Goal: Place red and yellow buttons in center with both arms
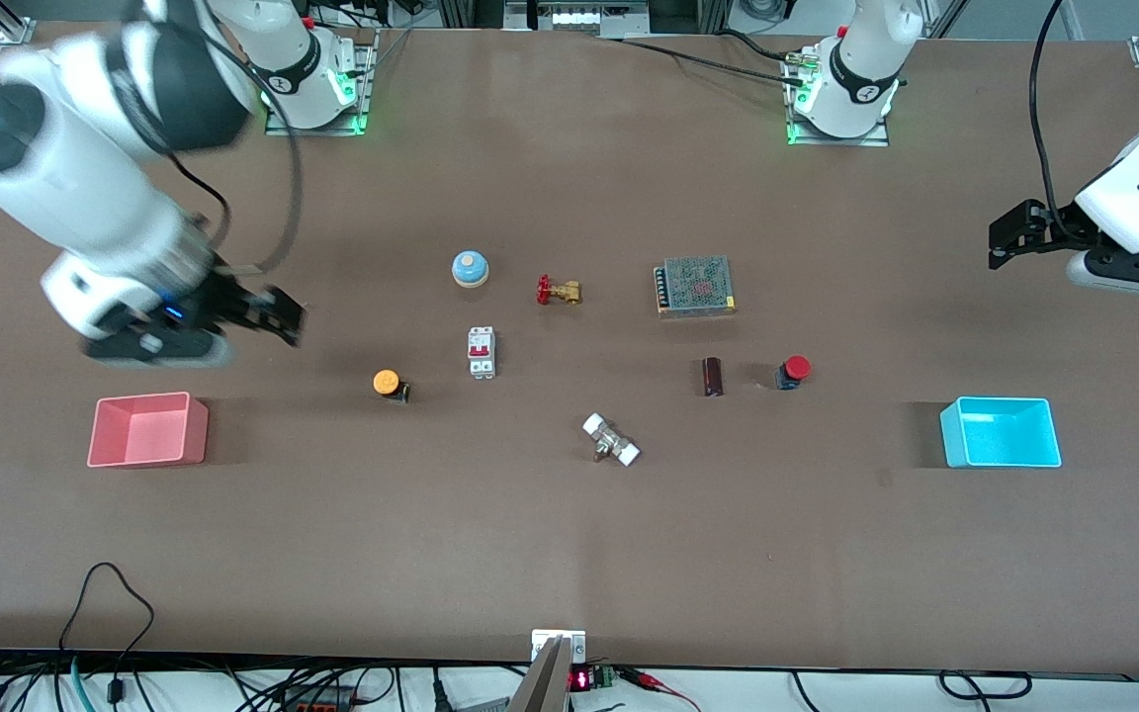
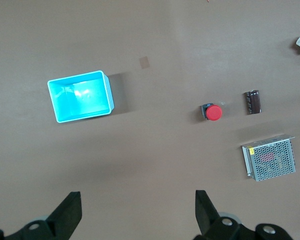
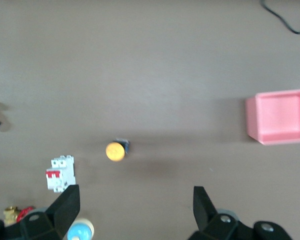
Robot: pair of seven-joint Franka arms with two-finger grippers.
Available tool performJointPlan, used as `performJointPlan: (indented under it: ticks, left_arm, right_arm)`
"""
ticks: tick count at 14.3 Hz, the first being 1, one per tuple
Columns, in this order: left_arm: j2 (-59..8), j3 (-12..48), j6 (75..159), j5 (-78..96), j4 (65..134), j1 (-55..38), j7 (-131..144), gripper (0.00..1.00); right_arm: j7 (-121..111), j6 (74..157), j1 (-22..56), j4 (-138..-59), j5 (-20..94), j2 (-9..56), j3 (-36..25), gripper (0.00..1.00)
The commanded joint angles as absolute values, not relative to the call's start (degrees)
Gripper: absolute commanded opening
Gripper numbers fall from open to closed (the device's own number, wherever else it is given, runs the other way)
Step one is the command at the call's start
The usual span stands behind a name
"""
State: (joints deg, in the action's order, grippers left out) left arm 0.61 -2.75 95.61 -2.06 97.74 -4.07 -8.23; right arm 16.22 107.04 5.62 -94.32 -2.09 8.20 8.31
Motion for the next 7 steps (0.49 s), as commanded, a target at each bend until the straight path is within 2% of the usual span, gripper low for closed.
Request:
performJointPlan:
  ticks: [1,3,7]
  left_arm:
    - [1.5,-2.6,94.2,-2.0,97.7,-3.9,-9.5,1.0]
    - [1.5,-2.6,94.2,-2.0,97.7,-3.9,-9.5,1.0]
    - [1.5,-2.7,94.2,-2.0,97.7,-3.8,-9.5,1.0]
  right_arm:
    - [13.5,96.8,4.7,-88.4,-0.7,7.4,4.5,1.0]
    - [12.0,92.2,4.8,-84.7,-0.8,7.4,2.4,1.0]
    - [8.2,88.4,4.6,-84.2,-1.1,7.0,1.4,1.0]
